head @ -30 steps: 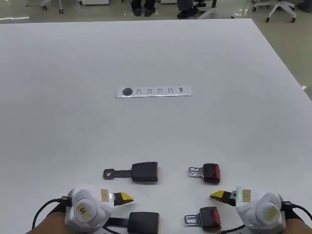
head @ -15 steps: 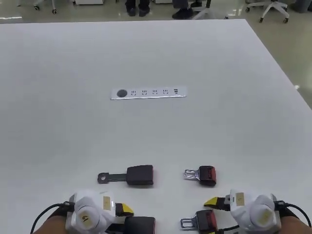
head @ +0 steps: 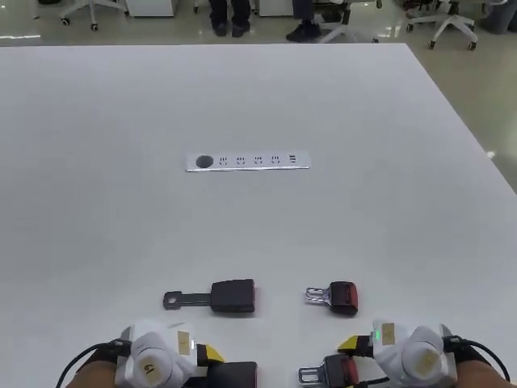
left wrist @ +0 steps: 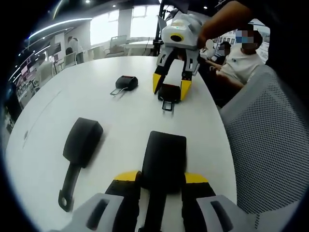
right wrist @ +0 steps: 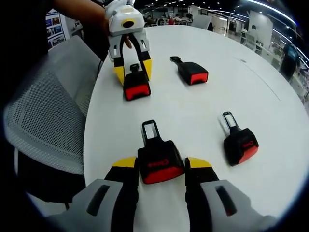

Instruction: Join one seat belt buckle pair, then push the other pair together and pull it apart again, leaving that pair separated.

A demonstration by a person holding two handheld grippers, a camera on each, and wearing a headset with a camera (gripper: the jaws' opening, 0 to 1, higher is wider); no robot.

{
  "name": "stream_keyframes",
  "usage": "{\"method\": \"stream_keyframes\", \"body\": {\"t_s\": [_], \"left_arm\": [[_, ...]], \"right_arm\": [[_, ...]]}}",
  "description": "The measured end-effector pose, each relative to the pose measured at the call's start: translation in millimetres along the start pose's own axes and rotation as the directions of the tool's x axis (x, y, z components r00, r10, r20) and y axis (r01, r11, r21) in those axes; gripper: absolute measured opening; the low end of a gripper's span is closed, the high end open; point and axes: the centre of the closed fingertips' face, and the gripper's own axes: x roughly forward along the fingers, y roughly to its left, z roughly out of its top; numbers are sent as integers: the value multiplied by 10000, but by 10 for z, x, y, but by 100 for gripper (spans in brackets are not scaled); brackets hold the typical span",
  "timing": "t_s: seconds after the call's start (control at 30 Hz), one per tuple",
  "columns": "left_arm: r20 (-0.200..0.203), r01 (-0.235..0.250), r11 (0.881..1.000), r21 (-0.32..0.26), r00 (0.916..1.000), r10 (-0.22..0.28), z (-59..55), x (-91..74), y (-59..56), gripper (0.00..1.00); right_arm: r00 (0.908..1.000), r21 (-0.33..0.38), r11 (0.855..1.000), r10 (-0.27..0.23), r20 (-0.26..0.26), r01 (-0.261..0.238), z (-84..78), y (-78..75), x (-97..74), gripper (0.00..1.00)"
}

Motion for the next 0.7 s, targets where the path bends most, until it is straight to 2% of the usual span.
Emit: {"method": "stream_keyframes", "body": {"t_s": [0.17,0.37,0.7], "left_arm": [[72,-118,9995,-276,9999,120,-6,7,7,34],[-29,-249,9989,-406,9997,248,-1,5,20,34],[-333,-185,9989,-433,9993,170,14,13,19,33]], "right_arm": [[9999,23,10000,-5,-155,5,-21,-14,12,36],[9987,14,10000,-46,-504,46,-40,-40,35,36],[9985,-145,9999,24,-543,-32,-1,-20,127,35]]}}
